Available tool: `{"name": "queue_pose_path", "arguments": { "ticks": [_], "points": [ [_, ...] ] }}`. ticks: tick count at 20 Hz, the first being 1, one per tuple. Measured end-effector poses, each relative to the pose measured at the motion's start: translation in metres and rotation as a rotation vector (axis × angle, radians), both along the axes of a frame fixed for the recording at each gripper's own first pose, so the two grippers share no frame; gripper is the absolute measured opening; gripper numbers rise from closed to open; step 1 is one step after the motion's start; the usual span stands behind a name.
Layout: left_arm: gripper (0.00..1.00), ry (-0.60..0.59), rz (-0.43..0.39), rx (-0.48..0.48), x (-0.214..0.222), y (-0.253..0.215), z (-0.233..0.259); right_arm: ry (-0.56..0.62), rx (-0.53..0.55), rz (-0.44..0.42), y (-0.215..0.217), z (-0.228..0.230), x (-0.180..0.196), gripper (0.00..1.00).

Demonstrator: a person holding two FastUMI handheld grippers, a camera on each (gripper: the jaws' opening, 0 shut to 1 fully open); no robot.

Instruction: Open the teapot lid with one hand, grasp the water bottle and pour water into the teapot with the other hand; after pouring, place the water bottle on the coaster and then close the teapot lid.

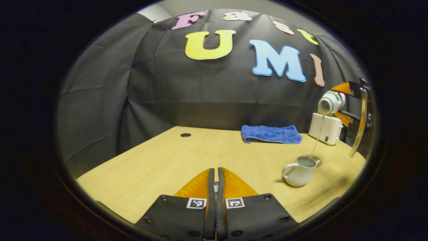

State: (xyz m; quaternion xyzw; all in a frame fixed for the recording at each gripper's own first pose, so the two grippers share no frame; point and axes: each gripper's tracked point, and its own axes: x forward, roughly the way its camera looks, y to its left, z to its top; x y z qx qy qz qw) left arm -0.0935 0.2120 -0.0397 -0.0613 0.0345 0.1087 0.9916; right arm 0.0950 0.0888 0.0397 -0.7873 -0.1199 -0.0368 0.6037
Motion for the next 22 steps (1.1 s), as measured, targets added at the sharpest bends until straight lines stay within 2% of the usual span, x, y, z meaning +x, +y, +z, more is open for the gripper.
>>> {"name": "queue_pose_path", "arguments": {
  "ticks": [4,5,7,8,16,17,19,20,22],
  "points": [
    [0.11,0.001,-0.002,0.003,-0.0003,-0.0007,0.0018,-0.01,-0.01,0.006,0.0005,0.0027,0.0017,0.73],
    [0.07,0.001,-0.002,0.004,0.0,-0.0004,0.001,-0.011,-0.012,0.007,0.0007,0.0025,0.0014,0.73],
    [0.07,0.002,-0.003,0.005,-0.0005,-0.0008,0.0009,-0.017,-0.016,0.011,0.0012,0.0039,0.0009,0.73],
    [0.11,0.002,-0.003,0.006,0.0002,-0.0012,0.0003,-0.019,-0.018,0.011,0.001,0.0047,0.0025,0.73],
    [0.11,0.007,-0.005,0.003,0.0016,-0.0006,-0.0013,-0.035,-0.045,0.021,0.0046,0.0064,-0.0003,0.73],
    [0.07,0.007,-0.004,0.002,0.0016,-0.0008,-0.0012,-0.037,-0.048,0.023,0.0046,0.0064,-0.0008,0.73],
    [0.07,0.007,-0.004,-0.001,-0.0001,-0.0004,-0.0019,-0.039,-0.054,0.027,0.0048,0.0064,-0.0017,0.73],
    [0.11,0.008,-0.004,-0.002,-0.0007,-0.0002,-0.0025,-0.042,-0.057,0.029,0.0049,0.0071,-0.0014,0.73],
    [0.07,0.01,-0.003,-0.004,-0.0007,0.0,-0.003,-0.044,-0.064,0.033,0.0059,0.0067,-0.0014,0.73]
  ]
}}
